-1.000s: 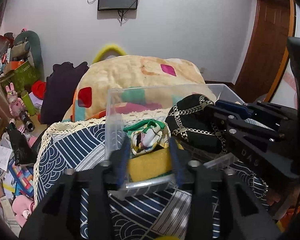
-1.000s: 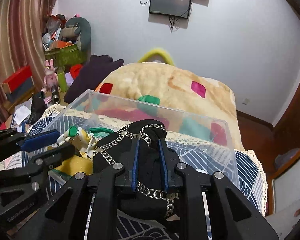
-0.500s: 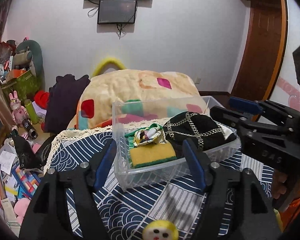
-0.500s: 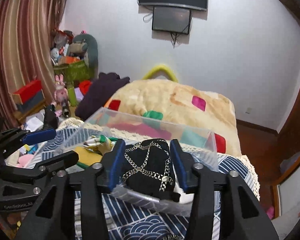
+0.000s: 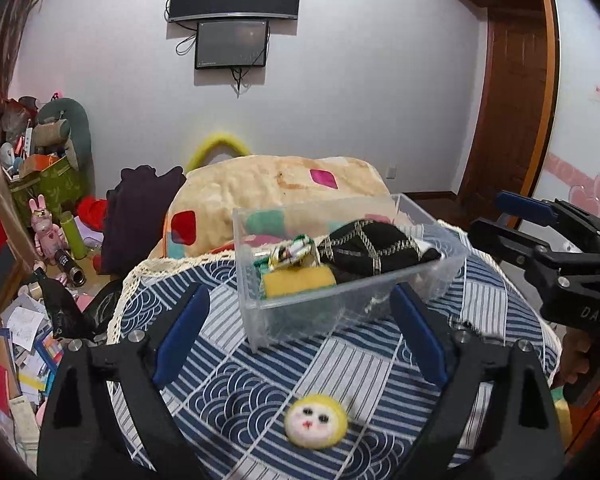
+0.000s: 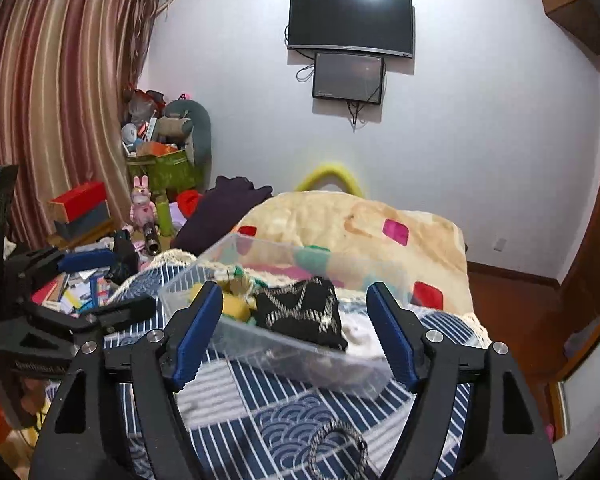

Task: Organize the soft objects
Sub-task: 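Grasp the yellow plush ball with the left tool while the right tool grasps the braided bracelet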

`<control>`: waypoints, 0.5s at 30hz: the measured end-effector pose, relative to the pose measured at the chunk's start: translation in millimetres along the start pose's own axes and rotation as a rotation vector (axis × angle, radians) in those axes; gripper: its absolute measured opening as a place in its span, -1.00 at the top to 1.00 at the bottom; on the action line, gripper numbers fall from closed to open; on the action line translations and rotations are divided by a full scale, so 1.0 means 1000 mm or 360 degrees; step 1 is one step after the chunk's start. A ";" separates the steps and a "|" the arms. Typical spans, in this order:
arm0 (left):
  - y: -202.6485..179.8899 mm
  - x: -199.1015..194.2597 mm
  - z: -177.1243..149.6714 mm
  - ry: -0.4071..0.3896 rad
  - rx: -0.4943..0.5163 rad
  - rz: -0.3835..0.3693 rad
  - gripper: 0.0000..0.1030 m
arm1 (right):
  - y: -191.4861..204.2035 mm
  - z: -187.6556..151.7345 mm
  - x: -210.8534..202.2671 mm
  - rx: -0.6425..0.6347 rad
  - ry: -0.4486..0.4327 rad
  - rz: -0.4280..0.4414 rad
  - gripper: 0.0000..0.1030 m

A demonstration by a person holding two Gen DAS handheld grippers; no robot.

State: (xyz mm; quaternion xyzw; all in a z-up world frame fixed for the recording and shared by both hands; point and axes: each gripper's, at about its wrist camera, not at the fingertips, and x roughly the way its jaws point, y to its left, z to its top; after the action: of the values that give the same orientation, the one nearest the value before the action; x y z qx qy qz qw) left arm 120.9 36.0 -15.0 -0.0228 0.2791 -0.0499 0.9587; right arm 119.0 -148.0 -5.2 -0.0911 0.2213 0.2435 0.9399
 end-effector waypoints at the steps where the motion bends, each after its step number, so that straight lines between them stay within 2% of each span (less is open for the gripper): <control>1: 0.000 -0.001 -0.003 0.0005 0.0004 0.0001 -0.80 | 0.000 -0.004 -0.001 -0.0002 0.0007 -0.0008 -0.41; 5: 0.003 0.000 -0.018 0.0064 -0.0008 -0.0009 -0.80 | -0.006 -0.023 0.000 0.0017 0.0072 -0.0009 -0.48; 15: 0.004 0.017 -0.067 0.0221 -0.0062 0.0015 -0.80 | -0.012 -0.069 0.011 0.0095 0.0272 -0.0040 -0.48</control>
State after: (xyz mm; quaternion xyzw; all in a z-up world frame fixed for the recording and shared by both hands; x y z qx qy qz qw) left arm 99.4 37.4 -81.2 -0.0366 0.3460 -0.0414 0.9366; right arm 108.1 -172.5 -70.9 -0.0863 0.3066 0.2163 0.9229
